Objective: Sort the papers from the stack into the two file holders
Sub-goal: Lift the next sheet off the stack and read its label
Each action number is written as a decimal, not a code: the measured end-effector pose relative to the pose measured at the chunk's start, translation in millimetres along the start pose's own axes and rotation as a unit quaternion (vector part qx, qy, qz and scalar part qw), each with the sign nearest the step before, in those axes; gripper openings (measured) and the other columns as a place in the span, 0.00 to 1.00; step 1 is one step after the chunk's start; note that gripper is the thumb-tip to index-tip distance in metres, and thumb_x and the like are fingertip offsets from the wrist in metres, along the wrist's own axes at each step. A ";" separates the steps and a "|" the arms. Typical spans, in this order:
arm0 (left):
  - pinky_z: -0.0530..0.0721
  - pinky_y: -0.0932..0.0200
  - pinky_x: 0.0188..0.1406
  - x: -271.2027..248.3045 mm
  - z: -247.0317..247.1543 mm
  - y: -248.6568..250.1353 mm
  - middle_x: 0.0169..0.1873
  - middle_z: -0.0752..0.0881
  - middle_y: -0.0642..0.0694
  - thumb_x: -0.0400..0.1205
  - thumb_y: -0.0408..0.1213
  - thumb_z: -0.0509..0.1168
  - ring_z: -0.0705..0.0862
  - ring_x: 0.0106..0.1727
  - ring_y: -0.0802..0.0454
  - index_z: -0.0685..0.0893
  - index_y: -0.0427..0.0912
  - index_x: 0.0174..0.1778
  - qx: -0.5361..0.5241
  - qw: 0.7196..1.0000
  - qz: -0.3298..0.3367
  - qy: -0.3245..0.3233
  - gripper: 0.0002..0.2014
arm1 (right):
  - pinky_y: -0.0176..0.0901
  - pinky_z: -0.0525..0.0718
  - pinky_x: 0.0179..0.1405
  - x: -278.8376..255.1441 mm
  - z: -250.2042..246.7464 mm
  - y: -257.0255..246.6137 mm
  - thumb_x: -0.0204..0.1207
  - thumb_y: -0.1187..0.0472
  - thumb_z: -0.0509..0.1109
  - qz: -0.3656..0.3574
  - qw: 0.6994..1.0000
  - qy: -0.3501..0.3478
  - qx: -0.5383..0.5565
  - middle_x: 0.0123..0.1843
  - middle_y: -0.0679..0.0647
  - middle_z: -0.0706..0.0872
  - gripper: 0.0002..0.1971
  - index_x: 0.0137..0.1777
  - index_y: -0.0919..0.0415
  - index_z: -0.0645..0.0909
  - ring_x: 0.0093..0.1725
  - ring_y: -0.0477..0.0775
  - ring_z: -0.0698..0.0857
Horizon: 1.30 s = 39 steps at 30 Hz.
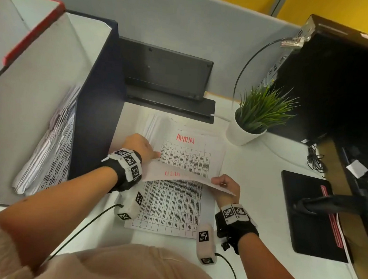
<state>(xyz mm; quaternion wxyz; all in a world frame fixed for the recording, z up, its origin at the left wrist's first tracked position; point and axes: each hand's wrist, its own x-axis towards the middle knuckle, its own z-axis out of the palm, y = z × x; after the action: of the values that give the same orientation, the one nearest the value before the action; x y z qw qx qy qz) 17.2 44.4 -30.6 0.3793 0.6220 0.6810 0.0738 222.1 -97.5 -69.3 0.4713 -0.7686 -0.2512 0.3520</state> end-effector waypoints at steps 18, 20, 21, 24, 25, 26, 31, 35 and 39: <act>0.83 0.61 0.35 -25.9 4.9 -13.4 0.45 0.87 0.43 0.83 0.28 0.59 0.84 0.40 0.50 0.83 0.42 0.47 -0.212 0.961 0.175 0.010 0.08 | 0.33 0.78 0.21 8.6 -4.6 -14.4 0.60 0.73 0.81 0.008 1.000 0.013 0.010 0.45 0.65 0.86 0.23 0.54 0.75 0.78 0.31 0.54 0.82; 0.82 0.58 0.38 -25.9 5.0 -15.4 0.46 0.85 0.40 0.82 0.24 0.59 0.83 0.43 0.46 0.80 0.42 0.40 -0.244 0.958 0.153 -0.001 0.10 | 0.35 0.76 0.20 8.8 -5.8 -19.1 0.61 0.77 0.79 -0.010 0.999 -0.017 0.034 0.45 0.68 0.84 0.27 0.59 0.75 0.74 0.29 0.55 0.78; 0.81 0.58 0.40 -26.2 4.8 -15.6 0.46 0.85 0.38 0.81 0.22 0.59 0.83 0.45 0.44 0.79 0.42 0.37 -0.258 0.956 0.141 -0.009 0.12 | 0.35 0.75 0.20 9.9 -6.5 -20.7 0.62 0.77 0.78 -0.011 0.999 -0.027 0.037 0.44 0.67 0.84 0.27 0.60 0.72 0.74 0.27 0.54 0.78; 0.83 0.50 0.47 -26.0 4.3 -11.3 0.48 0.85 0.34 0.80 0.18 0.57 0.82 0.49 0.42 0.79 0.39 0.32 -0.290 0.951 0.103 -0.039 0.15 | 0.29 0.74 0.19 10.9 -8.2 -20.9 0.65 0.72 0.78 0.011 1.000 -0.021 -0.013 0.31 0.59 0.82 0.15 0.51 0.69 0.80 0.18 0.42 0.77; 0.82 0.46 0.53 -24.7 3.0 -8.9 0.48 0.86 0.33 0.79 0.18 0.55 0.82 0.50 0.40 0.80 0.39 0.30 -0.288 0.952 0.091 -0.043 0.17 | 0.27 0.73 0.18 10.7 -8.2 -18.2 0.66 0.70 0.78 0.013 0.999 -0.022 -0.036 0.28 0.58 0.81 0.10 0.44 0.70 0.81 0.16 0.39 0.75; 0.80 0.45 0.58 -22.1 1.2 -6.3 0.46 0.86 0.34 0.78 0.18 0.54 0.82 0.52 0.39 0.80 0.38 0.28 -0.286 0.954 0.080 -0.046 0.17 | 0.25 0.72 0.18 10.4 -8.3 -15.3 0.67 0.70 0.77 0.008 0.998 -0.022 -0.050 0.27 0.57 0.79 0.07 0.39 0.69 0.80 0.16 0.39 0.74; 0.80 0.55 0.40 -9.3 -8.4 3.0 0.38 0.84 0.39 0.78 0.28 0.62 0.81 0.41 0.44 0.84 0.34 0.35 -0.264 0.964 0.014 -0.027 0.08 | 0.30 0.71 0.24 9.8 -7.6 -1.6 0.66 0.84 0.63 -0.006 0.999 0.012 0.040 0.27 0.53 0.74 0.17 0.23 0.64 0.73 0.29 0.48 0.72; 0.85 0.58 0.35 -5.4 -10.9 1.8 0.32 0.85 0.44 0.77 0.40 0.71 0.84 0.33 0.48 0.83 0.39 0.33 -0.112 0.994 -0.005 -0.001 0.10 | 0.26 0.70 0.20 9.1 -6.8 1.4 0.65 0.87 0.61 -0.012 0.999 0.016 0.051 0.26 0.54 0.73 0.21 0.22 0.61 0.72 0.25 0.43 0.75; 0.85 0.58 0.36 -4.9 -12.9 4.5 0.38 0.89 0.38 0.77 0.38 0.71 0.86 0.37 0.44 0.88 0.32 0.41 0.005 1.000 0.001 -0.003 0.10 | 0.21 0.71 0.19 9.4 -3.9 -0.1 0.66 0.87 0.60 0.004 0.997 0.029 0.071 0.34 0.56 0.75 0.21 0.25 0.60 0.74 0.30 0.47 0.75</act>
<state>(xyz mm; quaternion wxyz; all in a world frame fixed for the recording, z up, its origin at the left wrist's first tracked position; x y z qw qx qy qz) 12.6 45.8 -17.0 0.3783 0.6247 0.6797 0.0683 231.0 -92.8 -70.9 0.5308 -0.7436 -0.2090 0.3487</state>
